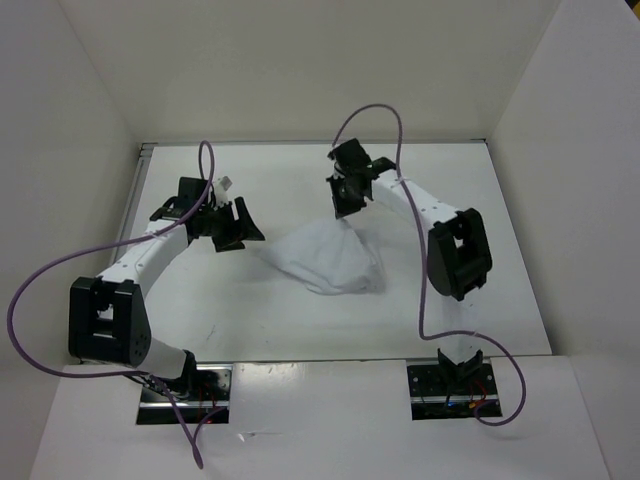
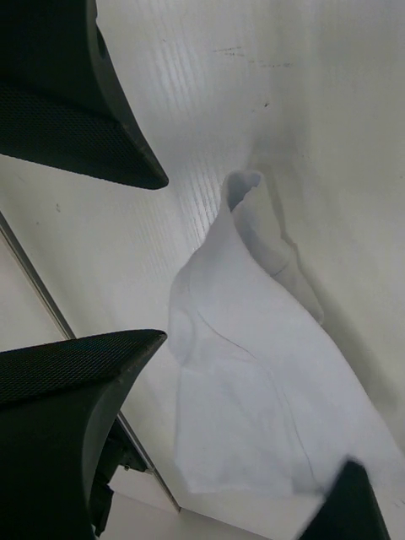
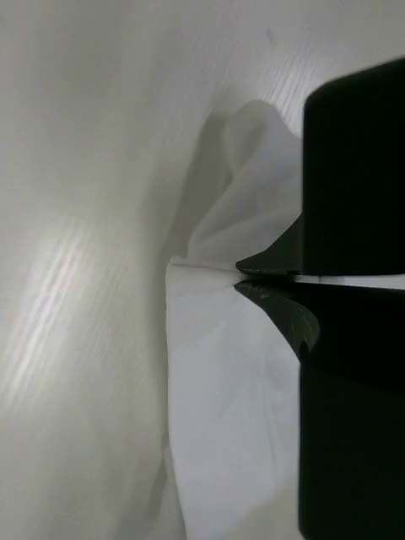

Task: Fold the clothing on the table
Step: Flatten the skirt out

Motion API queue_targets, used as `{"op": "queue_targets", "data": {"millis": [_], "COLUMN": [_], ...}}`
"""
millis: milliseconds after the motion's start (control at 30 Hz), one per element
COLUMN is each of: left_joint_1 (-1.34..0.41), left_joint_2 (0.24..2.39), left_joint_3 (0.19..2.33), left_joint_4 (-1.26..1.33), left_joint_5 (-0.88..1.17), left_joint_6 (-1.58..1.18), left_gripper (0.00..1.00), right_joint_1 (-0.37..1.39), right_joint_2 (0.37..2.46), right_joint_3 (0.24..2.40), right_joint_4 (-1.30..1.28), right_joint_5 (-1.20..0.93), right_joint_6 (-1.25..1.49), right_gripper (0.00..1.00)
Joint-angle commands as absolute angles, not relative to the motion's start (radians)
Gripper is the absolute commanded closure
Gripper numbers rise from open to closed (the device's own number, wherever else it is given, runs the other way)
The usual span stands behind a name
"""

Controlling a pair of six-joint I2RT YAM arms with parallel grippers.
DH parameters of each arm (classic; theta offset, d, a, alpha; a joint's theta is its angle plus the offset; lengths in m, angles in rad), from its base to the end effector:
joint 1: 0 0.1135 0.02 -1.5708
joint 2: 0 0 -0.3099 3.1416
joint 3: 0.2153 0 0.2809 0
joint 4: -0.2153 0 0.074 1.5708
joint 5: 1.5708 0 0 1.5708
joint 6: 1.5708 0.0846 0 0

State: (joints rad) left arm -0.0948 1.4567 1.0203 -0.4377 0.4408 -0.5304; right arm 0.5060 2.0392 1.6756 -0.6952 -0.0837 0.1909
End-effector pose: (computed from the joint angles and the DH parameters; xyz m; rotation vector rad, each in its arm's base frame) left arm 0.3503 -0.0696 0.2443 -0.3406 2.4774 -0.8097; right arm 0.4473 0.2559 0.2105 -0.4474 2.6300 0.3434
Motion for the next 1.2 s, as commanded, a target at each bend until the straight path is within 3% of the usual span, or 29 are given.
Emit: {"op": "queue_targets", "data": {"millis": [0,133,267,533,767,1000,1167], "left_joint_1": [-0.089,-0.089,-0.089,-0.089,-0.071,-0.011,0.011], "left_joint_2": [1.42,1.42,1.42,1.402,1.356,1.312,1.301], "left_joint_3": [1.006,1.006,1.006,0.997,0.979,0.969,0.969], "left_joint_4": [-0.399,-0.371,-0.362,-0.342,-0.342,-0.37,-0.37], "left_joint_5": [0.501,0.525,0.534,0.545,0.545,0.535,0.535], "left_joint_6": [-0.554,-0.575,-0.575,-0.584,-0.584,-0.575,-0.566], "left_gripper": [0.25,0.25,0.25,0.25,0.25,0.25,0.25], "right_joint_1": [0.493,0.492,0.492,0.629,0.703,0.703,0.622], "right_joint_2": [1.774,1.642,1.632,1.88,2.052,1.858,1.711], "right_joint_3": [1.877,1.951,1.98,1.957,2.162,2.255,2.136], "right_joint_4": [-0.741,-0.759,-0.759,-0.749,-0.782,-0.782,-0.72], "right_joint_5": [0.125,0.27,0.194,0.029,-0.138,-0.143,-0.095], "right_joint_6": [0.23,0.264,0.282,0.262,0.262,0.308,0.389], "right_gripper": [1.0,1.0,1.0,1.0,1.0,1.0,1.0]}}
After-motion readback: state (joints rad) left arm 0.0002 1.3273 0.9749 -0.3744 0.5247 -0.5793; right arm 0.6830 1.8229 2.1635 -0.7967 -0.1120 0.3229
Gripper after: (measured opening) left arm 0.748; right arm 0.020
